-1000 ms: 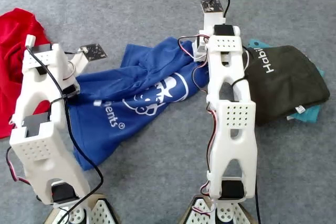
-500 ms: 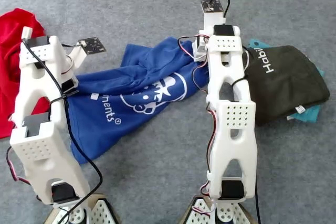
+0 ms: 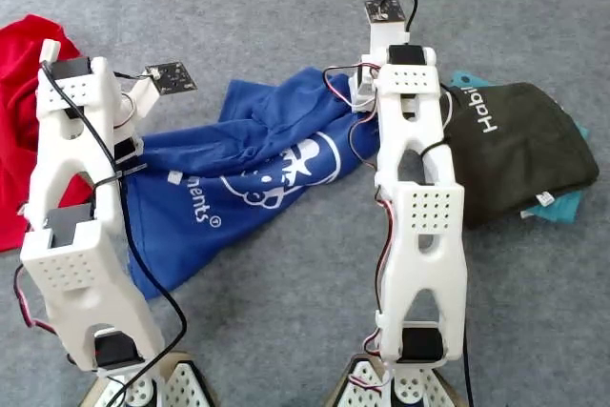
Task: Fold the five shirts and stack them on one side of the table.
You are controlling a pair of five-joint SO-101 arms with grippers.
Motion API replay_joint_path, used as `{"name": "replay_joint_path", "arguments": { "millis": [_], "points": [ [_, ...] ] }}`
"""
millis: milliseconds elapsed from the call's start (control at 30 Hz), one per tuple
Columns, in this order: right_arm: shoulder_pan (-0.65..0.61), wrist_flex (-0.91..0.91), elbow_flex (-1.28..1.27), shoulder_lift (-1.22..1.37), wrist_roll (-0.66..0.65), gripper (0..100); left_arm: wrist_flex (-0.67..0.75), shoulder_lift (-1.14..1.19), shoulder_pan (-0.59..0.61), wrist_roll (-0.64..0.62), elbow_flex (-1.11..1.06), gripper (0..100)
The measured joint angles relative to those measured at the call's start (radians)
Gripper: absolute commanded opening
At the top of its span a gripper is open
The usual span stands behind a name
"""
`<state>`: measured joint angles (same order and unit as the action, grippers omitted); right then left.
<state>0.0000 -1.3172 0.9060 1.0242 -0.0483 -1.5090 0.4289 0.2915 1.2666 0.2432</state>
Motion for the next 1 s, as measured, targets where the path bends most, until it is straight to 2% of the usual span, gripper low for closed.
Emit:
{"name": "replay_joint_path", "arguments": {
  "millis": [267, 867, 1000],
  "points": [
    [0.0, 0.0, 0.0, 0.0, 0.0, 1.5, 0.0, 0.0, 0.0, 0.005, 0.0, 10],
    [0.0, 0.0, 0.0, 0.0, 0.0, 1.5, -0.003, 0.086, 0.0, 0.005, 0.003, 11],
    [0.0, 0.0, 0.0, 0.0, 0.0, 1.5, -0.077, 0.086, 0.0, 0.005, 0.081, 11]
  ]
}}
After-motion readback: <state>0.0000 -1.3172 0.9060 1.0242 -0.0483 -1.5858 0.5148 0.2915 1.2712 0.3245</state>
